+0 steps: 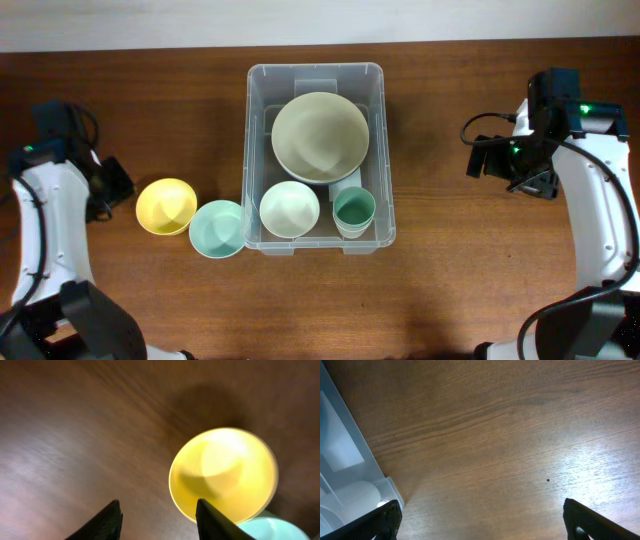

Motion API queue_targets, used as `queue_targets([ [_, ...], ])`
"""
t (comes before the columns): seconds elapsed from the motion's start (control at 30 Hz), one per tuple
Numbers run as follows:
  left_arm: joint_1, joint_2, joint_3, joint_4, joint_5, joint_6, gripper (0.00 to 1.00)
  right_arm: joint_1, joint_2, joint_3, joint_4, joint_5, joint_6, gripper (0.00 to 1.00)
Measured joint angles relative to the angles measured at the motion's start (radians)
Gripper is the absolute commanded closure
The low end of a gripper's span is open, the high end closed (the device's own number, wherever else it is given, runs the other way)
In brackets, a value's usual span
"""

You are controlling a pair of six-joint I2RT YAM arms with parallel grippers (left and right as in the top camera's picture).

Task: Pack container
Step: 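Grasp the yellow bowl rim with the left gripper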

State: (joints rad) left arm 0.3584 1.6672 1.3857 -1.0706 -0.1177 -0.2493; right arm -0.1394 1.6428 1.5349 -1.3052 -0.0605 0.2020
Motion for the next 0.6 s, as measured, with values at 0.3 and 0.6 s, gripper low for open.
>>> queue_targets([
  [0.3,-0.006,0.077,-0.163,0.164,0.015,0.003,0.47,0.000,0.000,0.000,-0.003,0.000,0.000,0.01],
  [0.6,-0.006,0.224,-0.172,0.207,0.018,0.003,0.53,0.000,0.000,0.000,-0.003,0.000,0.000,0.01],
])
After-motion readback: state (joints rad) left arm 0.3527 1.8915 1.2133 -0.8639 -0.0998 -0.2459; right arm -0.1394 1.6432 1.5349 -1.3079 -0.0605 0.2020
